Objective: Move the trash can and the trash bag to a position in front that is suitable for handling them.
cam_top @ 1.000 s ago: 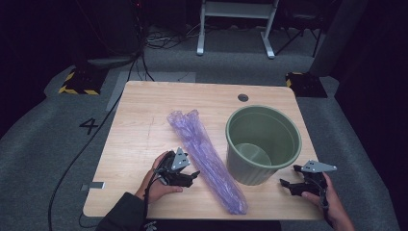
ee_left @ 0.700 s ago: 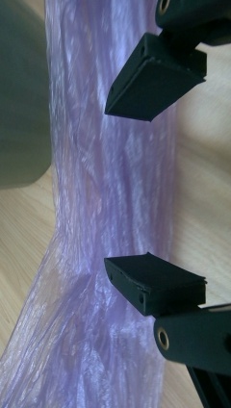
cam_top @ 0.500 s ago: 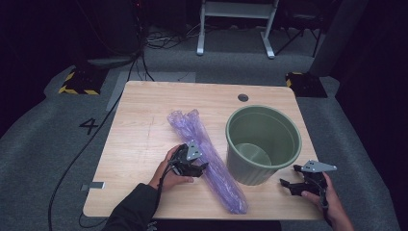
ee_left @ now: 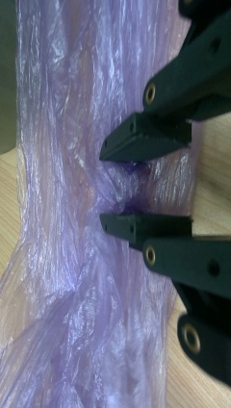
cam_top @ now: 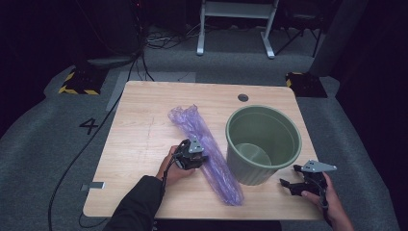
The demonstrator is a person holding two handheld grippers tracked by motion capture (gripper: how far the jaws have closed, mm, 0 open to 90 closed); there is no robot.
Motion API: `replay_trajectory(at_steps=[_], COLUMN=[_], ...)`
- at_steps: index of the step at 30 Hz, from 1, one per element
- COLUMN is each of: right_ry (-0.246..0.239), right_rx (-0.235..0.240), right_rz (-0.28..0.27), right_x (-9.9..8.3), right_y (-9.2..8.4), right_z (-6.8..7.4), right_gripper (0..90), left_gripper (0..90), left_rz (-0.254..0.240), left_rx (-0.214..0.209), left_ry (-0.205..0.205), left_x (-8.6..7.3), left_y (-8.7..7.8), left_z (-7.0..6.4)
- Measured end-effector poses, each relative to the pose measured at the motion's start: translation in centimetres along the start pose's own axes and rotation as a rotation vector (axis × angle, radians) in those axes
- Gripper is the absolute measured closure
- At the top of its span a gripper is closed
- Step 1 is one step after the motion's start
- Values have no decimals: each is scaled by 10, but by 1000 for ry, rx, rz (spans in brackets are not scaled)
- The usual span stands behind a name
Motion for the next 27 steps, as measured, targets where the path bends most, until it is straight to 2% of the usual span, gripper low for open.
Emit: replay_trajectory(at_steps=[2, 4, 7, 10, 14, 15, 16, 18, 22, 23, 27], right_ry=[0, 0, 0, -2, -3, -3, -3, -3, -4, -4, -8], right_rx=[1, -1, 0, 2, 3, 3, 3, 3, 4, 4, 4], right_rz=[0, 1, 0, 0, 0, 0, -1, 0, 0, 0, 0], right_x=[0, 0, 0, 0, 0, 0, 0, 0, 0, 0, 0], right_y=[0, 0, 0, 0, 0, 0, 0, 0, 0, 0, 0], right_z=[0, 0, 0, 0, 0, 0, 0, 0, 0, 0, 0], right_gripper=[126, 126, 126, 126, 126, 126, 126, 126, 127, 127, 127], left_gripper=[712, 756, 797, 820, 845, 846, 848, 848, 847, 838, 819], left_rz=[1, 1, 6, 17, 8, 8, 9, 10, 3, 7, 11], left_rx=[-6, 8, 19, 47, 68, 68, 101, 129, 202, 226, 254], left_ry=[-10, -20, -56, -105, -188, -188, -218, -238, -312, -321, -331], left_x=[-1, -4, -9, -18, -32, -32, -39, -44, -53, -54, -54], left_y=[-1, -2, -6, -12, -22, -22, -27, -30, -35, -36, -36], left_z=[3, 8, 15, 30, 48, 48, 58, 66, 83, 88, 94])
Point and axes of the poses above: each handheld gripper's, and its own axes: y roughly forward along the jaws, x roughly out of its top, z roughly to its left, the point moved 10 cm from there along y, roughly forward along the jaws, and after that the axes turned 9 degrees about z, right-handed, at the moved point
